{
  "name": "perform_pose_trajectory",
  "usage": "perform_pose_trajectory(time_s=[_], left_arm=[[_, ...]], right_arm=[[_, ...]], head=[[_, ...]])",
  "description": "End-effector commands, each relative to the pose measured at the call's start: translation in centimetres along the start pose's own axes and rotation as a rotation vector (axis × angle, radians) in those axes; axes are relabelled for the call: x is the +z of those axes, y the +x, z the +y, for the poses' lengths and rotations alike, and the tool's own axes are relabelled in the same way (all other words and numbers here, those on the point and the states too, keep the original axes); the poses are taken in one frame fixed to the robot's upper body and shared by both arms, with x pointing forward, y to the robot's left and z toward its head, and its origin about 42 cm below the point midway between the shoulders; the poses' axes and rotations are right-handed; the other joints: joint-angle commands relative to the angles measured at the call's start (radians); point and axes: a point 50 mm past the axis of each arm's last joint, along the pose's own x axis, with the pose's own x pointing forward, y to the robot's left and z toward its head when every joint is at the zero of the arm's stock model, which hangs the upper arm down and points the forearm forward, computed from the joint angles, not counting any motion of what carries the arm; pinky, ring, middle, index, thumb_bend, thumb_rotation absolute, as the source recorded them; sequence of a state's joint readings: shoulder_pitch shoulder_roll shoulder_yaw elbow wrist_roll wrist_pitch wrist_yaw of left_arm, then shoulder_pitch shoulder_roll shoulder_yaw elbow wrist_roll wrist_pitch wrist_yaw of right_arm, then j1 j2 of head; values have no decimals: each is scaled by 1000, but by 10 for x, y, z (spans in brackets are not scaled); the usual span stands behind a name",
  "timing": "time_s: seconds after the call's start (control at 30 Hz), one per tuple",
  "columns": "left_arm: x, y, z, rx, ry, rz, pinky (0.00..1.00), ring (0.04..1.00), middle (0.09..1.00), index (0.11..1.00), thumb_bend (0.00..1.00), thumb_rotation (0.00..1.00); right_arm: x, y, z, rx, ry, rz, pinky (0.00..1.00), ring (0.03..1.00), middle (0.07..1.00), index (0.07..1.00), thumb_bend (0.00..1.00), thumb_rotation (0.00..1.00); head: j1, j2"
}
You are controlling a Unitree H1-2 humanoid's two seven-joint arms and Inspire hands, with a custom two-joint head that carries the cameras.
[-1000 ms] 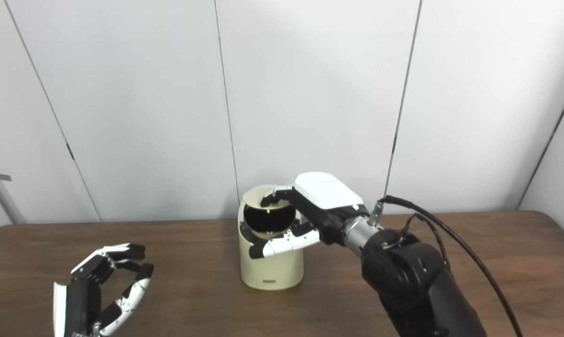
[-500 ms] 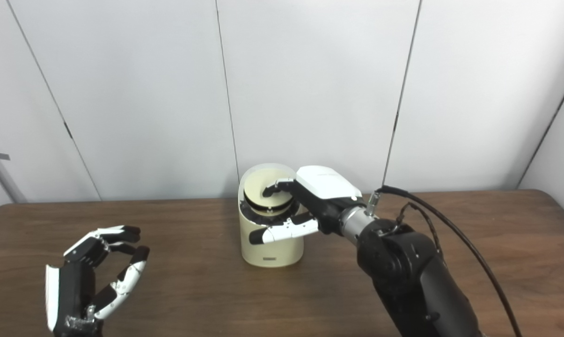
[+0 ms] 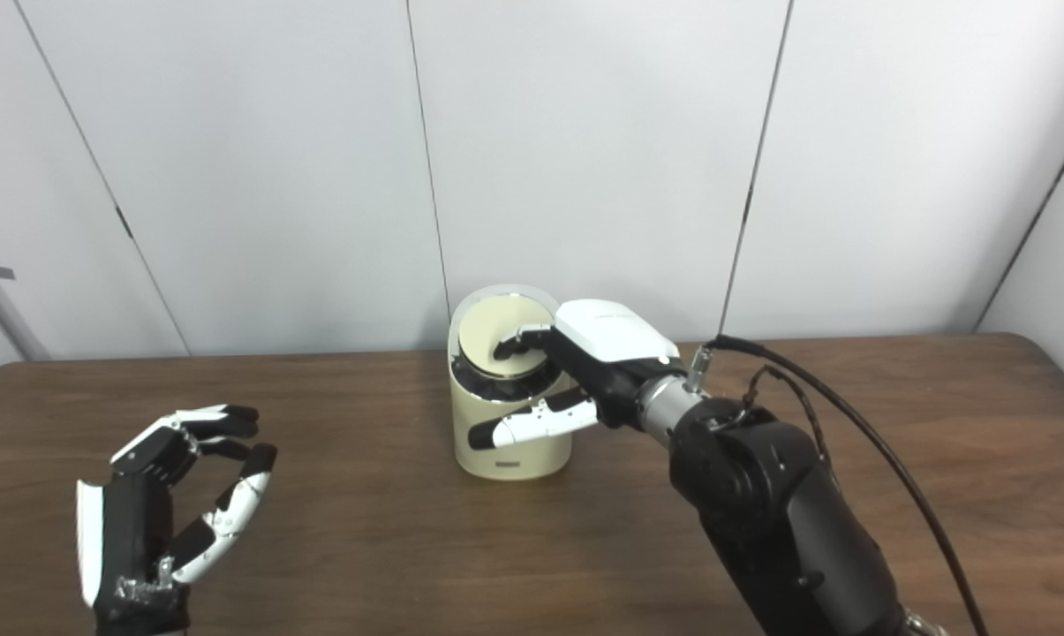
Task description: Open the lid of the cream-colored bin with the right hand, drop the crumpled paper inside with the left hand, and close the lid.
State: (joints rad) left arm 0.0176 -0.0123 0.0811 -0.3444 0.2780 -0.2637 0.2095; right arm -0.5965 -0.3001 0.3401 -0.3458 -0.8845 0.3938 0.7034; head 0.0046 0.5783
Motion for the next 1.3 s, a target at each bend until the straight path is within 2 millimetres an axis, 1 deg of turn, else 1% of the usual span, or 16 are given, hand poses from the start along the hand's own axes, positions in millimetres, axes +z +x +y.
perform_pose_trajectory(time_s=[0.0, 0.2, 0.3, 0.43, 0.57, 0.73, 0.87, 1.0, 1.07, 1.27], left_arm=[[11, 6, -1, 4, -11, -57, 490, 583, 604, 494, 478, 83], [12, 7, -2, 13, 5, -64, 488, 575, 600, 494, 478, 83], [12, 7, -2, 14, 7, -63, 492, 575, 601, 494, 477, 84], [12, 8, -3, 15, -4, -59, 501, 577, 601, 494, 478, 85], [12, 8, -3, 12, -10, -61, 501, 580, 603, 494, 478, 85], [14, 8, -3, 14, -4, -66, 494, 574, 599, 494, 478, 84], [14, 8, -2, 16, -1, -67, 493, 574, 599, 494, 478, 85], [14, 8, -1, 16, 1, -68, 493, 574, 598, 495, 478, 85], [14, 8, -1, 15, 2, -68, 491, 572, 598, 495, 478, 85], [14, 8, -1, 15, 4, -68, 491, 570, 597, 494, 478, 85]], right_arm=[[7, -1, -4, 7, -11, -29, 822, 873, 826, 785, 940, 860], [8, 0, 6, 40, -35, -28, 818, 876, 815, 780, 964, 886], [8, 1, 12, 42, -36, -19, 801, 864, 801, 767, 979, 864], [6, 4, 18, 80, -48, 5, 809, 872, 815, 771, 991, 884], [3, 7, 21, 108, -57, 27, 823, 877, 821, 765, 999, 922], [3, 7, 23, 132, -60, 59, 828, 879, 816, 761, 1000, 914], [4, 7, 23, 146, -75, 72, 837, 882, 819, 760, 1000, 935], [4, 7, 24, 155, -76, 79, 825, 879, 813, 757, 1000, 939], [5, 7, 25, 166, -79, 82, 813, 879, 814, 765, 1000, 939], [4, 6, 27, 175, -54, 84, 828, 884, 828, 793, 1000, 924]], head=[[2, 3], [2, 5], [2, 5], [5, 4], [7, 4], [6, 6], [5, 8], [6, 9], [5, 10], [6, 10]])
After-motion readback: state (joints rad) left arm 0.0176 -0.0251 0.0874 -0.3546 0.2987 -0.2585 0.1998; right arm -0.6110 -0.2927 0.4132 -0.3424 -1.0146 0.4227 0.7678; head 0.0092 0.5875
